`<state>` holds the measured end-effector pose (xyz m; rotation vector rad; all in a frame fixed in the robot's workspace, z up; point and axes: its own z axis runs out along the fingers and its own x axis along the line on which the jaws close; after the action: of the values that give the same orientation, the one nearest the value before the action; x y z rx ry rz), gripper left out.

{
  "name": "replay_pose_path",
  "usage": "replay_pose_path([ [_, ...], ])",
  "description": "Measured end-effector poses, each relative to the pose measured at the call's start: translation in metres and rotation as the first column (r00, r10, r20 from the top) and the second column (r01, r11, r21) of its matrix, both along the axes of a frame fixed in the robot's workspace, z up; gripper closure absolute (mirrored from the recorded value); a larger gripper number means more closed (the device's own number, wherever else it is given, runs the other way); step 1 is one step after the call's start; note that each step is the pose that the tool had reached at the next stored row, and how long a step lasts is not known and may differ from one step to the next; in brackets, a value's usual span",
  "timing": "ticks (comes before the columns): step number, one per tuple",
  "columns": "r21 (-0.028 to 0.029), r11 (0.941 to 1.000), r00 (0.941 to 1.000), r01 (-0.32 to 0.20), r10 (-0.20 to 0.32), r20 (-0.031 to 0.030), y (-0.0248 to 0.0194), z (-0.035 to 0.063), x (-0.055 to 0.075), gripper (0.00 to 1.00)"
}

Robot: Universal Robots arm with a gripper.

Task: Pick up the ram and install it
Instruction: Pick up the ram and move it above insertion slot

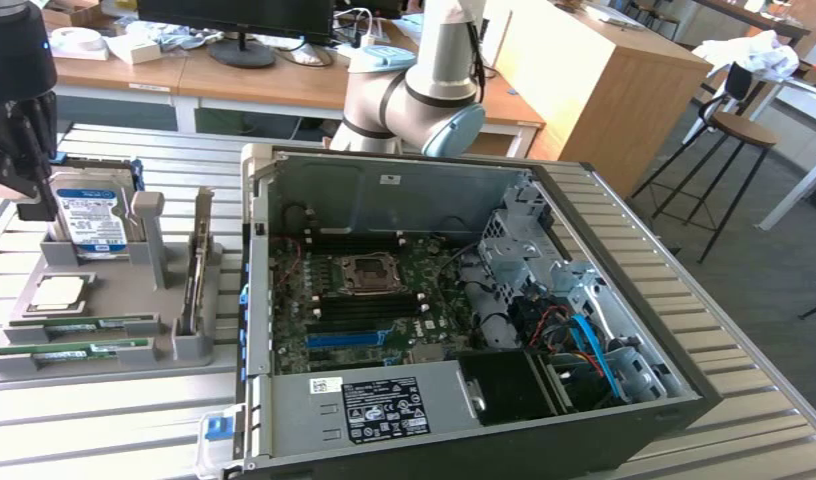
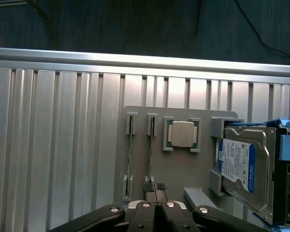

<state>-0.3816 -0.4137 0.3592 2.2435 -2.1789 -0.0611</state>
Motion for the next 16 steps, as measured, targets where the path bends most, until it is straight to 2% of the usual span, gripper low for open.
replay_pose_path([
  [16, 0.0, 1.0, 1.0, 0.003, -0.003, 0.0, 0.0, 0.002, 0.0001, 0.9],
])
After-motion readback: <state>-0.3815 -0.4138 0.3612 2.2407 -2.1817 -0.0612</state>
